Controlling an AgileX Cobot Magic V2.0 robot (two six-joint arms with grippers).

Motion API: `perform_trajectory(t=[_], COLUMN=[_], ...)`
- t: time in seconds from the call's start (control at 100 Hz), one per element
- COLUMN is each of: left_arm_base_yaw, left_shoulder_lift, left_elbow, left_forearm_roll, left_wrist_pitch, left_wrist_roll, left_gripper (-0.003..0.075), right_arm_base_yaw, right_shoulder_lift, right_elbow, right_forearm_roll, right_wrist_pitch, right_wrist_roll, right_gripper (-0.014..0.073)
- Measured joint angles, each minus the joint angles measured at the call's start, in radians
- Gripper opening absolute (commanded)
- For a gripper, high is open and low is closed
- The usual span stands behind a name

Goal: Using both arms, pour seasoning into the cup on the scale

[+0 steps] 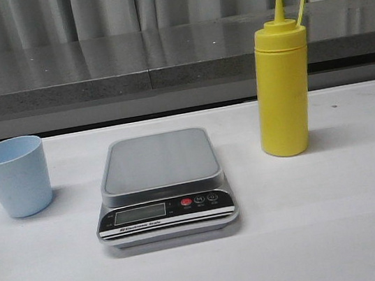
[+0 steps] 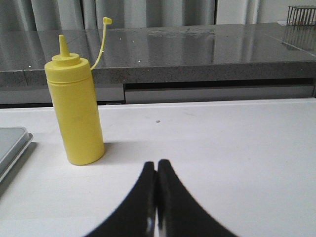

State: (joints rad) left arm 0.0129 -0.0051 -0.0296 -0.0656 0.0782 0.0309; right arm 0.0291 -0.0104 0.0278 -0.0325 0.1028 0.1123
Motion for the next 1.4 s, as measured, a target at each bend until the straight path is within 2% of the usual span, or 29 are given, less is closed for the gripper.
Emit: perform_trajectory(t=[0.21, 0.63, 0.72, 0.89, 0.99, 1.2, 1.4], left_arm_base_yaw=[0.000, 0.000, 0.000, 0.000, 0.000, 0.000, 0.000], left_shoulder_lift=[0.091, 0.479, 0.563, 0.703, 0.783, 0.952, 1.113], left_elbow=[-0.125, -0.455, -0.508, -0.591, -0.629, -0.713, -0.830], left_forearm_roll=[0.000, 0.000, -0.002, -0.018, -0.030, -0.104, -0.155], left_wrist_pitch=[0.065, 0.347, 0.360, 0.351, 0.349, 0.353, 0.455], left_wrist_roll=[0.000, 0.000, 0.000, 0.000, 0.000, 0.000, 0.000], left_gripper=[-0.0020, -0.0007, 0.0068, 0.0326, 0.0431, 0.0441, 0.0440], right_arm_base_yaw=[0.000, 0.000, 0.000, 0.000, 0.000, 0.000, 0.000], right_shoulder_lift=[0.000, 0.000, 0.000, 0.000, 0.000, 0.000, 0.000], right_elbow=[0.000, 0.000, 0.000, 0.000, 0.000, 0.000, 0.000], right_forearm_roll=[0.000, 0.000, 0.000, 0.000, 0.000, 0.000, 0.000], right_wrist_pitch=[0.000, 0.000, 0.000, 0.000, 0.000, 0.000, 0.000], right_wrist_roll=[0.000, 0.000, 0.000, 0.000, 0.000, 0.000, 0.000], right_gripper=[-0.0068, -0.0068, -0.0068, -0.0068, -0.0068, -0.0068, -0.0068])
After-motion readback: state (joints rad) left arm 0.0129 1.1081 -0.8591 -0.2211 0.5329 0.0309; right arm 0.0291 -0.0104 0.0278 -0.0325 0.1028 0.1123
